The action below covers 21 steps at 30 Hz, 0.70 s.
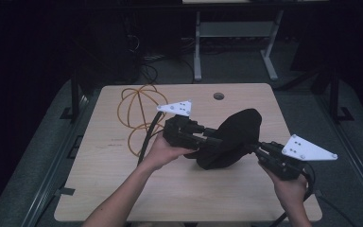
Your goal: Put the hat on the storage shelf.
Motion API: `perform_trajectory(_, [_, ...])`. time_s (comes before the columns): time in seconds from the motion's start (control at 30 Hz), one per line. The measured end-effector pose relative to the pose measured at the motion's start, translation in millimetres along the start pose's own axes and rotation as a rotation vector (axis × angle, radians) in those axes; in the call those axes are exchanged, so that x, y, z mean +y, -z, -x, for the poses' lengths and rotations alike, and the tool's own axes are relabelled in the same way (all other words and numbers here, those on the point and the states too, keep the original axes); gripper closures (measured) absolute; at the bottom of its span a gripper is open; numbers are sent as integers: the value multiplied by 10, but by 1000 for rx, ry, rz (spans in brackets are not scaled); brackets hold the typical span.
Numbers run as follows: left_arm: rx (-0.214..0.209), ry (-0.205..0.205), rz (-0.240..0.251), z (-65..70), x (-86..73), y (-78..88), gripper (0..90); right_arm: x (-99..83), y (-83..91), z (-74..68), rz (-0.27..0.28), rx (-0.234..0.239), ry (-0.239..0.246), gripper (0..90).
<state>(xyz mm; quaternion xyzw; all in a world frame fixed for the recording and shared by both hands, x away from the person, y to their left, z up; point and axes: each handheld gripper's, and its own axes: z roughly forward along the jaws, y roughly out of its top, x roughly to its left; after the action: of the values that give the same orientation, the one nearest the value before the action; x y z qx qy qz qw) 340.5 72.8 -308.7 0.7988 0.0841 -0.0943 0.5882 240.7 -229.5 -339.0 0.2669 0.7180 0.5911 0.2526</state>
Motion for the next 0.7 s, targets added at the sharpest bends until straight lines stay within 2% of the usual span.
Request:
perform_trajectory(0.07, [26, -1, -3, -2, -2, 57, 515, 34, 13, 32, -20, 1, 13, 864])
perform_trajectory(0.1, [56, 0, -9, -6, -13, 119, 486, 58, 33, 74, -30, -6, 25, 864])
perform_trajectory(0.13, [56, 0, -9, -6, -13, 119, 473, 58, 33, 74, -30, -6, 25, 864])
perform_trajectory(0.23, [98, 0, -22, 4, -84, 270, 438, 104, 84, 151, -43, -10, 27, 864])
perform_trajectory(0.27, [98, 0, -22, 4, -84, 270, 436, 104, 84, 151, -43, -10, 27, 864])
perform_trajectory(0.3, [120, 4, -23, 30, -141, 339, 432, 137, 107, 185, -45, -12, 26, 864])
perform_trajectory(0.33, [120, 4, -23, 30, -141, 339, 426, 137, 107, 185, -45, -12, 26, 864])
perform_trajectory(0.5, [202, -31, -82, 122, -326, 521, 395, 306, 112, 269, -56, -15, 41, 864])
perform_trajectory(0.53, [202, -31, -82, 122, -326, 521, 392, 306, 112, 269, -56, -15, 41, 864])
perform_trajectory(0.67, [254, -49, -123, 167, -470, 610, 374, 479, 65, 331, -70, 3, 41, 864])
perform_trajectory(0.7, [276, -58, -149, 189, -546, 637, 369, 515, 51, 341, -72, 4, 43, 863])
